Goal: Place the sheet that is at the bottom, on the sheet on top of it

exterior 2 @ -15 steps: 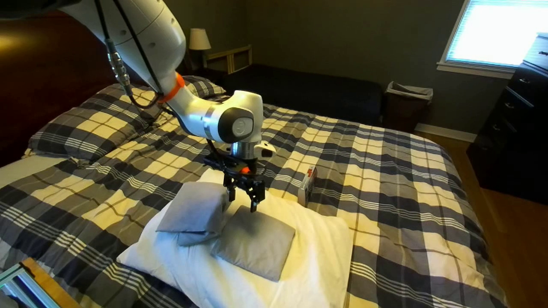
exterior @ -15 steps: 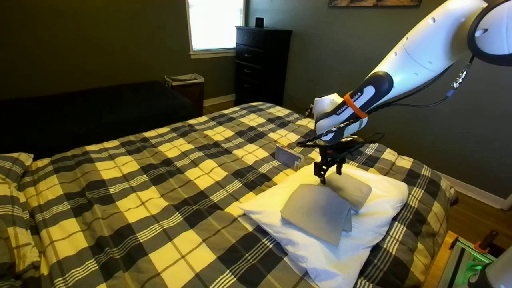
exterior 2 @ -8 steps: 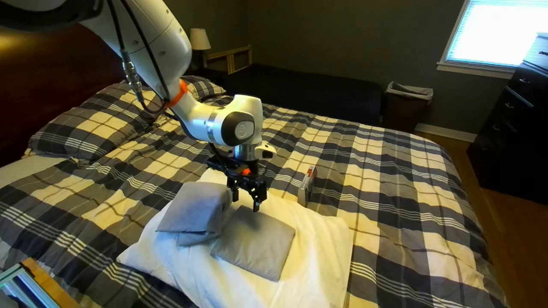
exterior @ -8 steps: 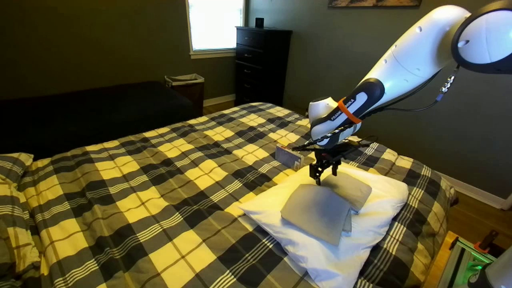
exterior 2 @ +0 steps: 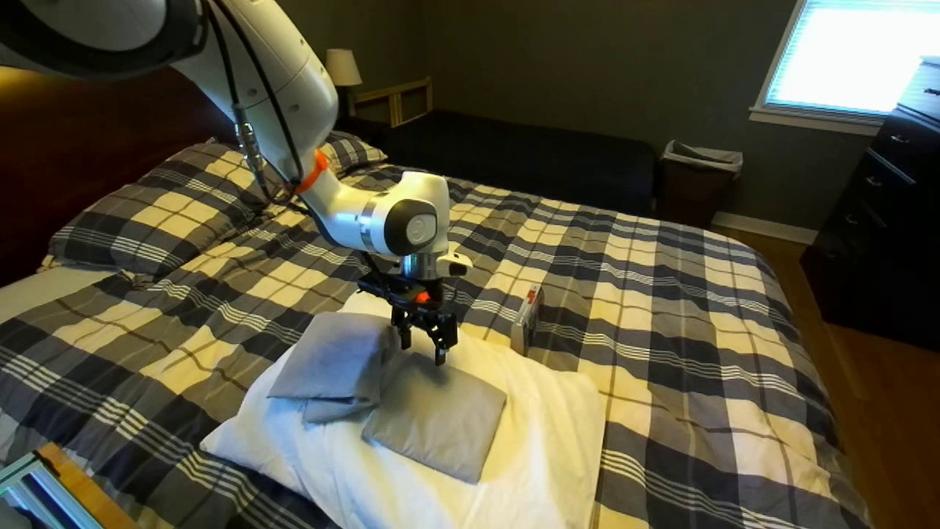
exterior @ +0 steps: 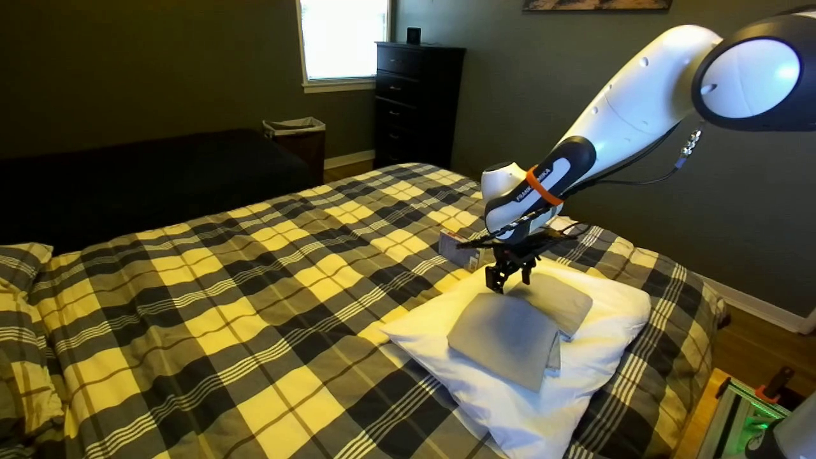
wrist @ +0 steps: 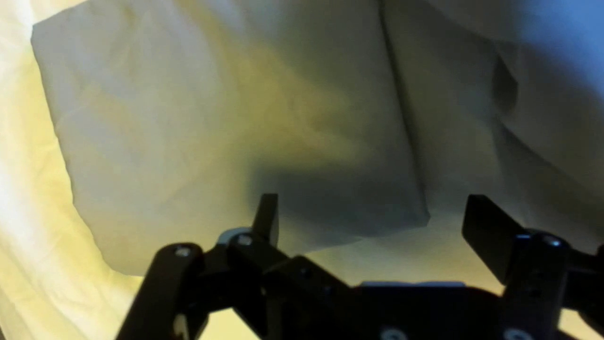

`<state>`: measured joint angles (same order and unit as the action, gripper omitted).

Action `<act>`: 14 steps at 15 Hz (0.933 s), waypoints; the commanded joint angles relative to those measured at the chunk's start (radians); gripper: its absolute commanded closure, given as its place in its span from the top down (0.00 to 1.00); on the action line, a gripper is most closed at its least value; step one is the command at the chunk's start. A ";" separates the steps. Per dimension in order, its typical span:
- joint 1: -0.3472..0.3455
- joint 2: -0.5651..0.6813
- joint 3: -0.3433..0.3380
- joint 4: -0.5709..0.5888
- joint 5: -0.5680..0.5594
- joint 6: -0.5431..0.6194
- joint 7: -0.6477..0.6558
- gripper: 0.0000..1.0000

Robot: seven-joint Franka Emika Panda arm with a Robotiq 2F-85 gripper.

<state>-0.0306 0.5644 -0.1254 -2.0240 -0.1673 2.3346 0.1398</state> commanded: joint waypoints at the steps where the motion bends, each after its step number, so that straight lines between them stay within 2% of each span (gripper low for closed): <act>1: 0.021 0.049 -0.019 0.046 -0.017 -0.034 0.036 1.00; 9: 0.017 0.093 -0.019 0.080 -0.004 -0.107 0.038 1.00; 10: 0.018 0.096 -0.022 0.084 -0.007 -0.120 0.042 0.93; 11: 0.018 0.099 -0.025 0.089 -0.010 -0.132 0.046 0.73; 13: 0.016 0.102 -0.029 0.097 -0.011 -0.147 0.054 0.69; 14: 0.015 0.103 -0.031 0.100 -0.011 -0.151 0.056 0.62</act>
<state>-0.0252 0.6436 -0.1410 -1.9555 -0.1671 2.2204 0.1683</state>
